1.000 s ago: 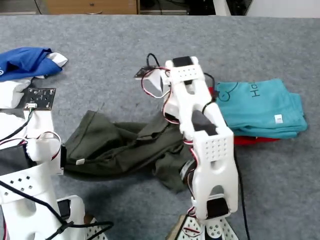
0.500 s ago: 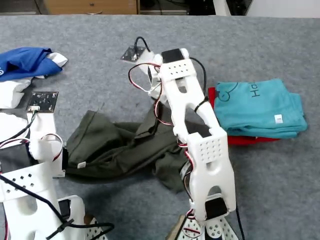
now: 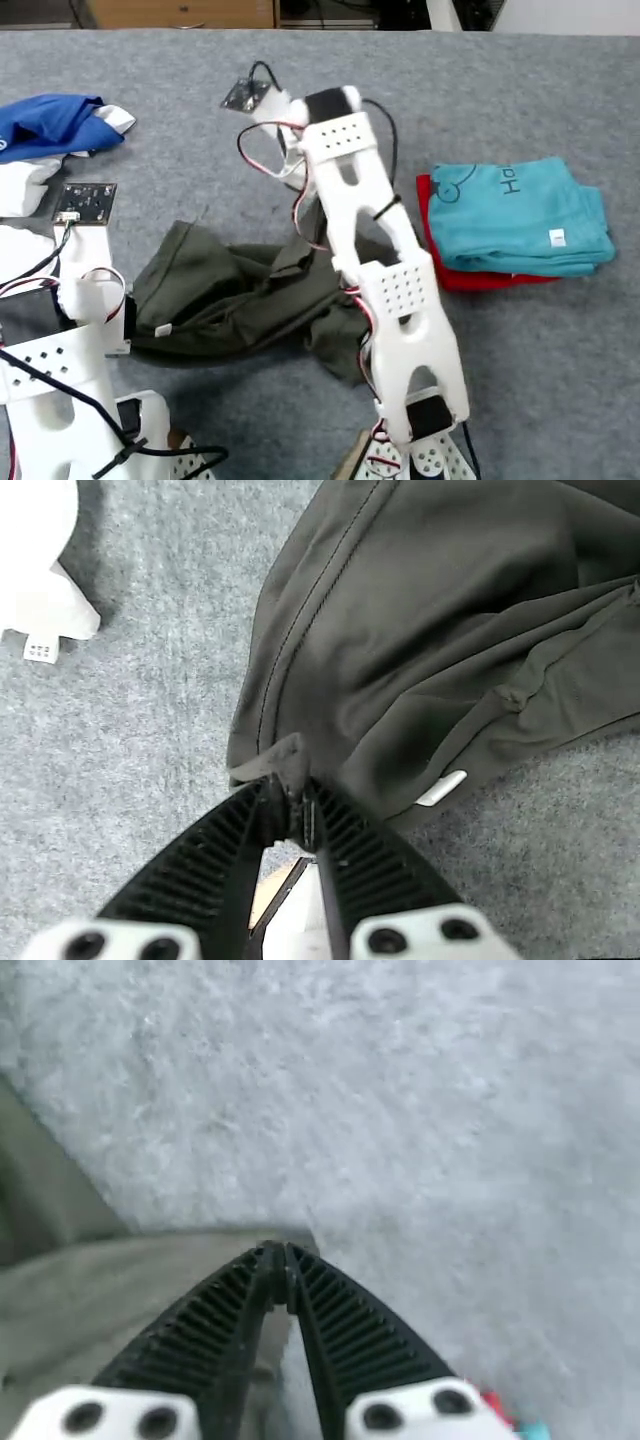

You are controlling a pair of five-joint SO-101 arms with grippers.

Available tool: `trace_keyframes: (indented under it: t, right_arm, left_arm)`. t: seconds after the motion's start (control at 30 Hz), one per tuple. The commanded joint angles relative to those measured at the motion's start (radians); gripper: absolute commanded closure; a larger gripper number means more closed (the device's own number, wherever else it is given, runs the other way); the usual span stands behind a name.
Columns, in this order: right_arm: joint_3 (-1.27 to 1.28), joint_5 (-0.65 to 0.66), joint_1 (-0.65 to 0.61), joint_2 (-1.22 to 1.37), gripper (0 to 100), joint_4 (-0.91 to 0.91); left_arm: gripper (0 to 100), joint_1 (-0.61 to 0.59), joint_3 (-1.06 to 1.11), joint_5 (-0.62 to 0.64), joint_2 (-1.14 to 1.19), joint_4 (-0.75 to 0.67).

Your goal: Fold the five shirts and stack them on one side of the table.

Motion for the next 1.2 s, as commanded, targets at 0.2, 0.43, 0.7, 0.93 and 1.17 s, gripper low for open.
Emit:
trace_keyframes:
  t: [0.2, 0.43, 0.7, 0.93, 1.17]
  right_arm:
    - [0.332, 0.018, 0.082, -0.217, 98.7, 0.052]
    - [0.828, 0.021, 0.048, -0.507, 98.7, -0.112]
    - [1.029, -0.008, -0.061, -0.539, 98.7, -0.334]
    - [0.803, -0.054, -0.101, -0.387, 98.7, -0.344]
    - [0.348, -0.118, -0.105, -0.108, 98.7, -0.212]
  left_arm:
    - [98, 0.005, -0.003, 0.006, -0.005, -0.008]
    - [98, 0.009, -0.009, 0.006, -0.005, -0.008]
    - [98, 0.009, -0.008, 0.003, -0.005, -0.008]
    - [98, 0.009, -0.005, 0.005, -0.005, -0.008]
    - [98, 0.009, -0.005, 0.005, -0.005, -0.008]
